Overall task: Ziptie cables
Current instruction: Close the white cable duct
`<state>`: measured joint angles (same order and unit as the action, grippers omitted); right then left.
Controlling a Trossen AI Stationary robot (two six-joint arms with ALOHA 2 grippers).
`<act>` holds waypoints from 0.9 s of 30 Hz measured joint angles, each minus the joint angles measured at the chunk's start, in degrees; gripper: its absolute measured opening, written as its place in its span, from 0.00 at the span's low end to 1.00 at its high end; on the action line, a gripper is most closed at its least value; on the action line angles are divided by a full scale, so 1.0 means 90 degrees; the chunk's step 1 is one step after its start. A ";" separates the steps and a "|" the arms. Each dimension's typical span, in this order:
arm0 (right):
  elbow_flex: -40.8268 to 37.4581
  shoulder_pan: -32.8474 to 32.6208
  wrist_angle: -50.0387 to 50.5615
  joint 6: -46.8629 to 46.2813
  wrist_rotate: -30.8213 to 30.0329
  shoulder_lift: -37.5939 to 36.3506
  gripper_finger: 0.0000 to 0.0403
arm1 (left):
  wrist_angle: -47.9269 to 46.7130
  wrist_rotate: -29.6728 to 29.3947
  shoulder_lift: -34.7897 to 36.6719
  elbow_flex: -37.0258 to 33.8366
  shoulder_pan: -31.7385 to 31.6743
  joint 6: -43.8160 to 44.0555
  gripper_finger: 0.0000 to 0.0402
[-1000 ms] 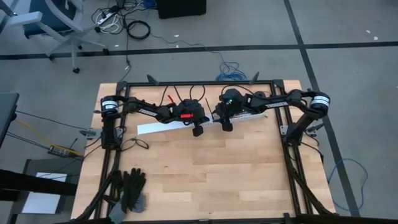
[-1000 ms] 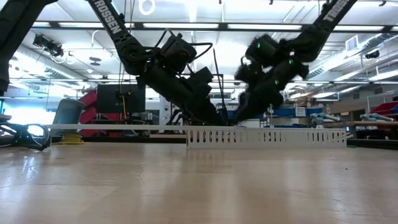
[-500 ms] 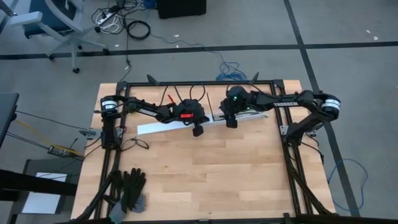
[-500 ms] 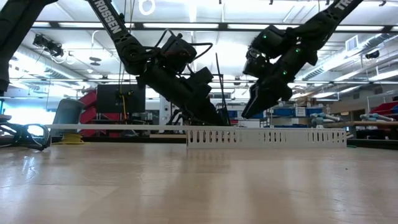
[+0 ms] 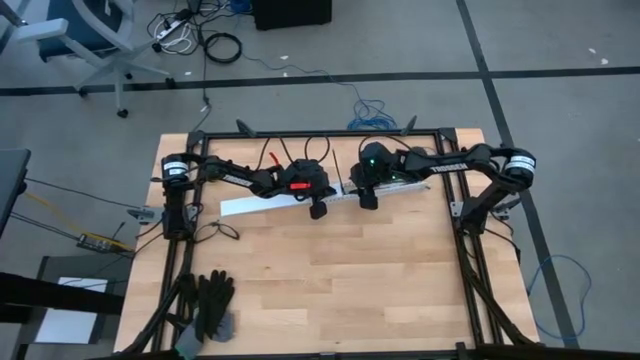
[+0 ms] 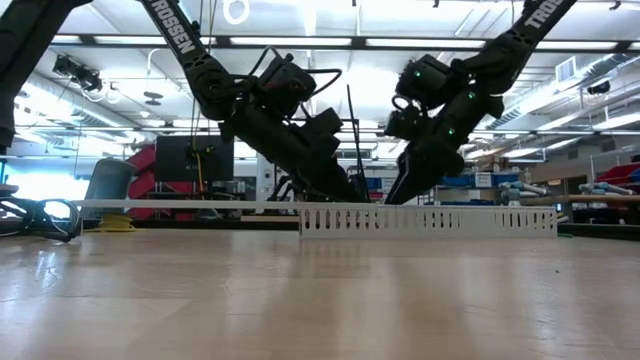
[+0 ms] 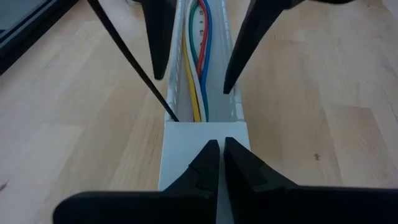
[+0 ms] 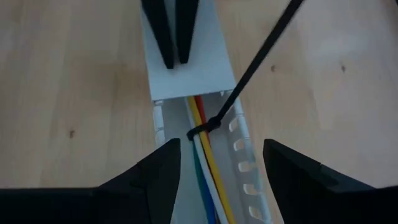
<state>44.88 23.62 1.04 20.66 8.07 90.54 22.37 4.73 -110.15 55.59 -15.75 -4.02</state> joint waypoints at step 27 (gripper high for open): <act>0.0000 0.0019 -0.0143 0.0384 0.0681 -0.0073 0.70 | 0.0005 0.0005 -0.0002 -0.0005 -0.0002 -0.0011 0.00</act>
<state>44.88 23.79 -0.25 24.12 14.20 89.89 22.41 4.78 -110.17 55.55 -15.77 -4.12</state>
